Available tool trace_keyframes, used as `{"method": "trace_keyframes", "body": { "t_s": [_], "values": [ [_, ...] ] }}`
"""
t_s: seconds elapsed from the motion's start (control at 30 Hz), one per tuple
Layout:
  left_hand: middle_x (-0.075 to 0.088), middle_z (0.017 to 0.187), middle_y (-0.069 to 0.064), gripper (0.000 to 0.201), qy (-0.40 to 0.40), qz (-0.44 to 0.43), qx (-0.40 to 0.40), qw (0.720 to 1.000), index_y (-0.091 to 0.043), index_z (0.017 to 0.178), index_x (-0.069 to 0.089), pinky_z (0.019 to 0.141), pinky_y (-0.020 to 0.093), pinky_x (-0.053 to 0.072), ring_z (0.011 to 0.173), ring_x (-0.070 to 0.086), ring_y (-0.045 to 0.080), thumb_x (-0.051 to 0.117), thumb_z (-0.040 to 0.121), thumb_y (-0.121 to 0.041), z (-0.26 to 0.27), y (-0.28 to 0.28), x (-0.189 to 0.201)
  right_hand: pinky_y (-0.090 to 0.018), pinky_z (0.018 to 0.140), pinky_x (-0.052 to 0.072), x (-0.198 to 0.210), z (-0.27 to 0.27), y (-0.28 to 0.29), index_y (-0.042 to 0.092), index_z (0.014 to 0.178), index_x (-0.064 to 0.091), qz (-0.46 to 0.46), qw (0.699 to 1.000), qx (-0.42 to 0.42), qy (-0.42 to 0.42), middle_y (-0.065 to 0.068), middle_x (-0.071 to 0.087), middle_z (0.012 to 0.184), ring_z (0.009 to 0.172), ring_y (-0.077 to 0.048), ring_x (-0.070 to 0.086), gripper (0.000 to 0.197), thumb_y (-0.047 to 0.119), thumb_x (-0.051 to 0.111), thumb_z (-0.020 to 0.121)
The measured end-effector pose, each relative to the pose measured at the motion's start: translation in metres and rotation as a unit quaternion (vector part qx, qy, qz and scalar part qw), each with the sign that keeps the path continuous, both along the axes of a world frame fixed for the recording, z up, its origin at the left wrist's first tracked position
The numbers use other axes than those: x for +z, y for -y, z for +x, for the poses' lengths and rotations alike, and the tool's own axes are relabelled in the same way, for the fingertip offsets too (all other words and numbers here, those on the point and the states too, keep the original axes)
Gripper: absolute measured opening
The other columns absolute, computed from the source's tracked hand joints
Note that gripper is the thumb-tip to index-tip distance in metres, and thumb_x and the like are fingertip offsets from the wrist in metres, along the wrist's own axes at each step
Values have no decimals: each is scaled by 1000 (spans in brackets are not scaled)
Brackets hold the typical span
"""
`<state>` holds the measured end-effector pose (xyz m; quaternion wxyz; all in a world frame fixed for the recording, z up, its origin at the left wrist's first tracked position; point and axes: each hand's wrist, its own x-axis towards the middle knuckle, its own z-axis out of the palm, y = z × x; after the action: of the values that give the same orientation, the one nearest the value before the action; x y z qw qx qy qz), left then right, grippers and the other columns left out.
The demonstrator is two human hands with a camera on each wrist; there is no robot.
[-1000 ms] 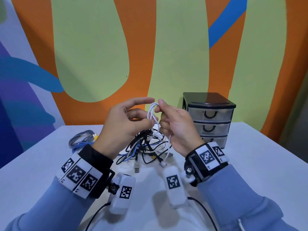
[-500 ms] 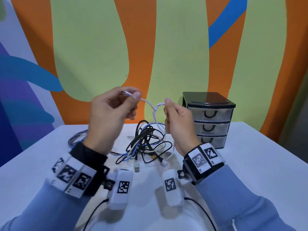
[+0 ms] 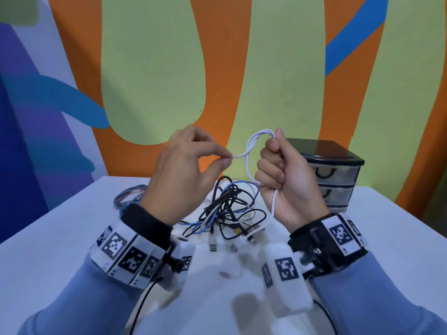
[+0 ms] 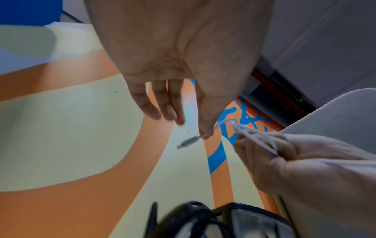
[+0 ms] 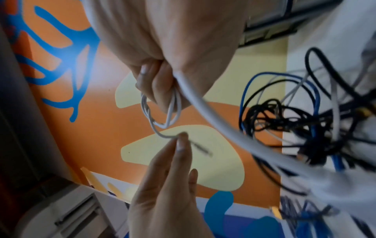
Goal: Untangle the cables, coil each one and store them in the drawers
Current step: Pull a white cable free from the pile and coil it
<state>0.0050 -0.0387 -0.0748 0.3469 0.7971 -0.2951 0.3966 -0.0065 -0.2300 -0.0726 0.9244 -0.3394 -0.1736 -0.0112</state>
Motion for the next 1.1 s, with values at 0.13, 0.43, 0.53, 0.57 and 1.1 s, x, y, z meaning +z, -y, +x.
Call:
{"method": "trace_keyframes", "body": {
  "t_s": [0.13, 0.43, 0.53, 0.57, 1.1],
  "values": [
    [75, 84, 0, 10, -100, -42, -82, 991, -26, 91, 83, 75, 43, 56, 78, 67, 26, 74, 91, -22, -11, 21, -4, -17, 34, 20, -2, -4, -15, 15, 77, 46, -5, 999, -51, 17, 6, 22, 55, 36, -3, 21, 39, 34, 45, 111],
    [82, 93, 8, 10, -301, -193, -211, 910, -6, 98, 83, 94, 35, 60, 87, 76, 14, 83, 90, -12, -28, 36, -5, -26, 56, 34, -17, 7, -17, 17, 70, 52, -168, 935, -309, 44, -1, 35, 63, 58, -17, 34, 44, 37, 52, 109],
    [82, 89, 4, 5, -282, -222, -196, 912, -6, 97, 81, 83, 24, 58, 81, 74, 11, 78, 94, -10, -28, 39, -7, -37, 73, 34, -24, 12, -18, 20, 70, 52, -189, 933, -305, 26, -5, 39, 71, 76, -26, 37, 44, 41, 54, 108],
    [81, 89, 2, 6, -289, -241, -206, 903, -7, 96, 79, 81, 23, 56, 81, 71, 10, 75, 97, -11, -28, 40, -6, -39, 76, 32, -26, 15, -18, 20, 70, 52, -192, 934, -300, 18, -9, 40, 74, 78, -27, 36, 43, 41, 54, 108],
    [73, 100, 4, 33, -300, -55, -142, 942, -31, 117, 65, 86, 47, 58, 89, 68, 23, 80, 88, -25, -15, 29, -13, -23, 55, 43, -7, 9, -3, 17, 76, 46, -2, 994, -104, -16, 4, 28, 59, 50, -12, 35, 41, 37, 45, 111]
  ]
}}
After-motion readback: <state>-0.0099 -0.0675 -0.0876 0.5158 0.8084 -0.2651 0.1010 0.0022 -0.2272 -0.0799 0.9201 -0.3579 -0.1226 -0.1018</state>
